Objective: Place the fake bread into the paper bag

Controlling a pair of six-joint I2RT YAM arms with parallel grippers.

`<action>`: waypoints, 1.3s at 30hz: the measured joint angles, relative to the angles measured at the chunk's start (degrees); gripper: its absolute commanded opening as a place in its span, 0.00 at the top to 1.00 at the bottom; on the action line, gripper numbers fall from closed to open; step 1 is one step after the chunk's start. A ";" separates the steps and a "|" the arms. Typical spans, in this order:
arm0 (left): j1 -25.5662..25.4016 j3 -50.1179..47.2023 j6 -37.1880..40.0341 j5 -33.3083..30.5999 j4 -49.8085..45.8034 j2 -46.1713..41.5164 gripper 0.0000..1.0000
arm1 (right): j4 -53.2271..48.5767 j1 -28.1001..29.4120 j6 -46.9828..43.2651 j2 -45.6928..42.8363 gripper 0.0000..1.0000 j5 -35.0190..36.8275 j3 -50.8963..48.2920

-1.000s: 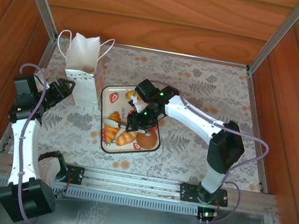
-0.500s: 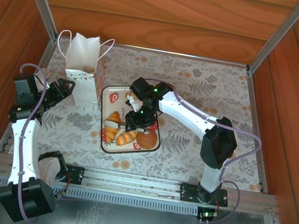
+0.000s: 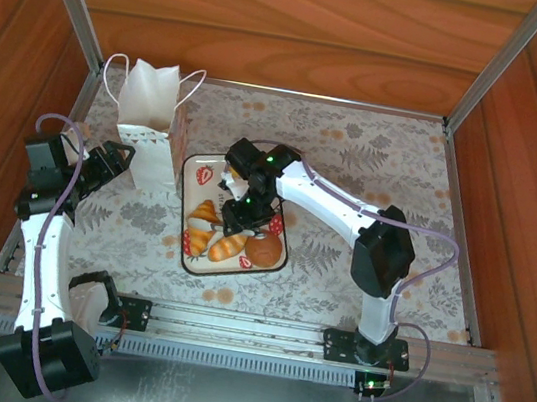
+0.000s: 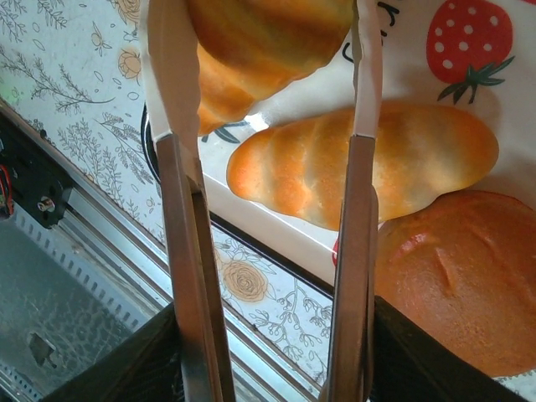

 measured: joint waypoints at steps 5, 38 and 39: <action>0.00 0.00 0.02 -0.02 0.00 0.00 0.22 | -0.07 0.11 0.00 -0.11 0.58 0.61 0.00; -2.45 34.56 10.99 -11.30 -10.36 19.89 0.31 | -4.94 0.07 0.66 -19.78 0.59 13.57 5.84; -3.26 35.15 11.21 -11.67 -10.64 21.27 0.31 | -5.14 0.07 0.61 -20.17 0.59 13.94 7.02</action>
